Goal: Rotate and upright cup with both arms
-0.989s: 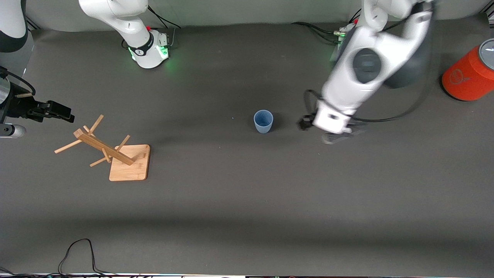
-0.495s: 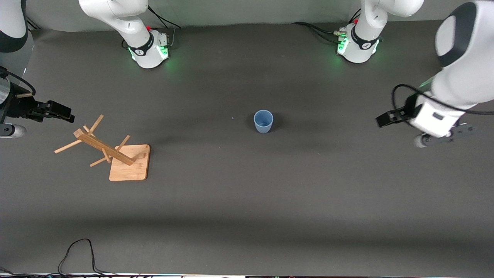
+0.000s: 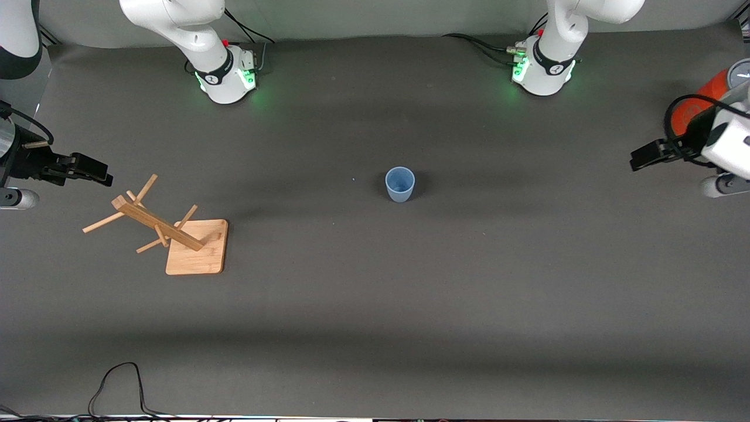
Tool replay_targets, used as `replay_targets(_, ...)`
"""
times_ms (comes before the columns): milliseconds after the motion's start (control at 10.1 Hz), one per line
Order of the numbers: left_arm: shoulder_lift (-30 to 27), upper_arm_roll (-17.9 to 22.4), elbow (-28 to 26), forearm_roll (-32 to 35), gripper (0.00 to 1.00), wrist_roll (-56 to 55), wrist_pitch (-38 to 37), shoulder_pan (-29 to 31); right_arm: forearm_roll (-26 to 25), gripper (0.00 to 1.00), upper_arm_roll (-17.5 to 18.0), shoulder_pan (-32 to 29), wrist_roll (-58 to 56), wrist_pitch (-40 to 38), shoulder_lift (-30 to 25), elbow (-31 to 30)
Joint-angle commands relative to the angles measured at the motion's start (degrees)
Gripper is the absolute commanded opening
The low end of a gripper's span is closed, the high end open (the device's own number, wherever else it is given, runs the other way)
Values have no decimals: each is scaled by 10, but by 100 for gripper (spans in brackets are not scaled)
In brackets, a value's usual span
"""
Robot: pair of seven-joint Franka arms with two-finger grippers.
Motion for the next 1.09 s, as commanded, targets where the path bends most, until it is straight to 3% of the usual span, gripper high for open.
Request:
replay_targets(0, -29, -101, -42, 8, 100, 12, 28, 103, -2, 100, -1, 2, -11, 2, 5, 6)
replay_targets(99, -49, -144, -82, 6, 100, 12, 63, 138, -1, 100, -1, 2, -11, 2, 5, 6)
replay_targets(297, -80, -181, -141, 6, 100, 11, 94, 171, -2, 100, -1, 2, -11, 6, 6, 6)
replay_targets(495, -96, -230, -145, 6, 100, 12, 89, 221, -2, 100, -1, 2, -11, 7, 7, 6)
replay_targets(989, -125, -252, -143, 10, 100, 45, 62, 213, -2, 100, -1, 2, -11, 7, 8, 6)
